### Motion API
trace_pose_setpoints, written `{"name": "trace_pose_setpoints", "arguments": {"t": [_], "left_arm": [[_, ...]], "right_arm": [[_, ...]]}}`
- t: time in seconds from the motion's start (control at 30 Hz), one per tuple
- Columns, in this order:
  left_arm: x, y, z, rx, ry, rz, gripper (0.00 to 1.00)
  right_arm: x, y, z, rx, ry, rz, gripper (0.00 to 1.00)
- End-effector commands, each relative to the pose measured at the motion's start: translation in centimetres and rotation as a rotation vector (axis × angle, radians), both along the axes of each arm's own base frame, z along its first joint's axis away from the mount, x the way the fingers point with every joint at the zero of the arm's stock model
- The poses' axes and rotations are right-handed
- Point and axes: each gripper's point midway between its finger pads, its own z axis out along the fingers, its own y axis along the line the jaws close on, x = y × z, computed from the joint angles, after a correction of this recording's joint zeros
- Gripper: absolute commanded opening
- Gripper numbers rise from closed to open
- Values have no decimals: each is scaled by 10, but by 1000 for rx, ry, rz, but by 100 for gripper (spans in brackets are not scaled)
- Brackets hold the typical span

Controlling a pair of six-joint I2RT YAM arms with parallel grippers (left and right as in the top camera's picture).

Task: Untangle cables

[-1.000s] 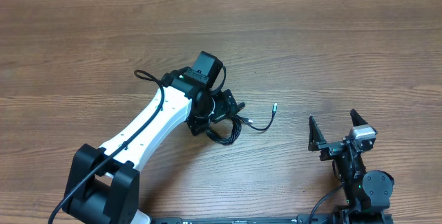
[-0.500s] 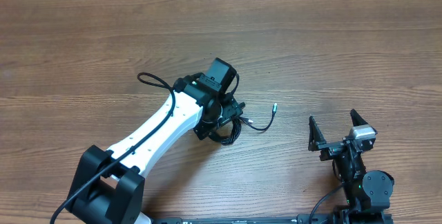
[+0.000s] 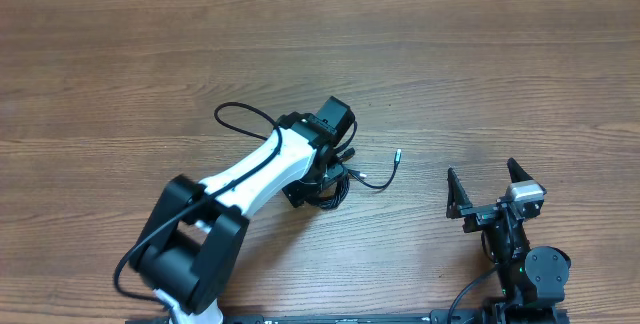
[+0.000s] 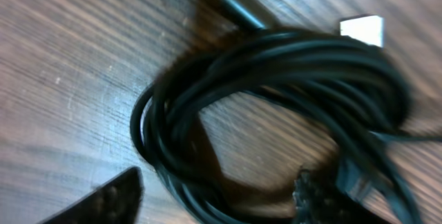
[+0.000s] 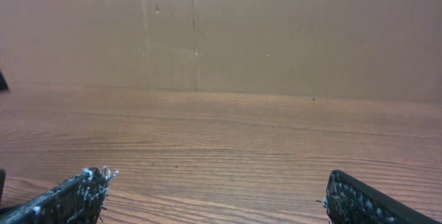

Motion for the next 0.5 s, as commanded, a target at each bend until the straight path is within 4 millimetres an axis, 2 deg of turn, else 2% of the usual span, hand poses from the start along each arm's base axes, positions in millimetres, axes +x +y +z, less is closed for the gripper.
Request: {"name": "trace_pose_setpoints", "arguments": {"t": [0.0,0.1,0.13,0.27,0.3,0.47], "left_arm": [[-8,3,-18,31,54,14,53],[-10,5,-23,48,68,3,49],[-9,7,-23,54,63,-1,43],[1,20,-22,134,8,-70,8],[7,26,-20,164,-14,-103,4],[36,37,3,219,-79,-296,4]], "right_arm": [[0,-1,-3,-4,0,-6,100],[0,-1,-3,-4,1,-6,100],[0,-1,-3,-4,1,-6,100],[0,-1,-3,-4,0,-6,100],[0,-1,-3,-4,1,-6,100],[0,-1,-3,-4,0,-6,100]]}}
